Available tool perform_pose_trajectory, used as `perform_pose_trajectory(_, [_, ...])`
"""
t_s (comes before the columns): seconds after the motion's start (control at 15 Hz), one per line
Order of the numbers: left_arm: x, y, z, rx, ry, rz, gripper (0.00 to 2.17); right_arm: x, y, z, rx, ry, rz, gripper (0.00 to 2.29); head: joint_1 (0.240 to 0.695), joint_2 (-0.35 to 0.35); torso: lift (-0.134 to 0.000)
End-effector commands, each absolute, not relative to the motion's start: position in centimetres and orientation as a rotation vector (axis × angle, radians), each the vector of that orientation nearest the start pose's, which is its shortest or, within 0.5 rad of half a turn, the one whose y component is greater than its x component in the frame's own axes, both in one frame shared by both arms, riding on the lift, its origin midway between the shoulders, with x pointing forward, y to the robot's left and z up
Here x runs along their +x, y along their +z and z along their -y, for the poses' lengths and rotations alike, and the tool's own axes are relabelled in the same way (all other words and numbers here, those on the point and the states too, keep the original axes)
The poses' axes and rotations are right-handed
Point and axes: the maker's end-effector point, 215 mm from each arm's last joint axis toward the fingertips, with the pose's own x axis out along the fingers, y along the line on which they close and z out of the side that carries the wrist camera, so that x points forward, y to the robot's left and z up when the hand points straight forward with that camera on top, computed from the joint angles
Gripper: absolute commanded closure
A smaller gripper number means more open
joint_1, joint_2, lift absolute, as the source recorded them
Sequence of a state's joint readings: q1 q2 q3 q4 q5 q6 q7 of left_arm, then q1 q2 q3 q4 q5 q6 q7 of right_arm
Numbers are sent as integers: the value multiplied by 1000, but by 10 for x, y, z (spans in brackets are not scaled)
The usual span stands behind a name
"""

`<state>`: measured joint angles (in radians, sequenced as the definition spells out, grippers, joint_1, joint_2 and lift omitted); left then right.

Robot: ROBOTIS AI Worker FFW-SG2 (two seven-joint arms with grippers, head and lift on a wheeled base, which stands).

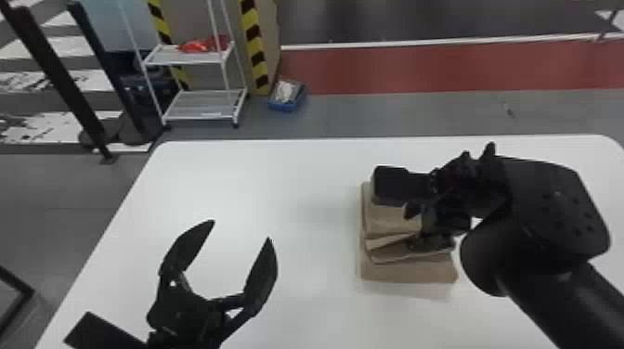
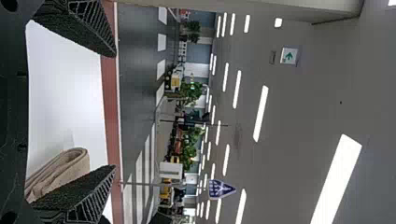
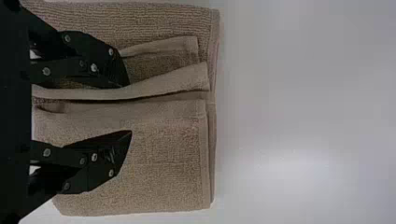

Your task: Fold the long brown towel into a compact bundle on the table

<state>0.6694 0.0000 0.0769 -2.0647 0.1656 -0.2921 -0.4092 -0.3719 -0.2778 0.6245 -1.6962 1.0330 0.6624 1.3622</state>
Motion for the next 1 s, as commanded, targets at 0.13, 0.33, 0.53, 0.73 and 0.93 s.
perform_pose_trajectory(0.13, [379,-300,-194,-84,-309,146,33,512,-403,89,-1126,1050,-768,171,695,122,-125])
perform_pose_trajectory(0.33, [380,-300,-194,-84,-308,144,33,507,-402,91,-1161,1061,-752,171,695,131,-125])
perform_pose_trajectory(0.53, [380,-301,-195,-84,-307,143,33,501,-409,90,-1218,1093,-737,174,695,131,-125])
perform_pose_trajectory(0.73, [381,-304,-197,-83,-304,138,33,496,-408,87,-1248,1114,-712,174,695,134,-125])
perform_pose_trajectory(0.93, [381,-306,-195,-85,-309,136,33,491,-414,87,-1282,1124,-710,178,695,140,-125])
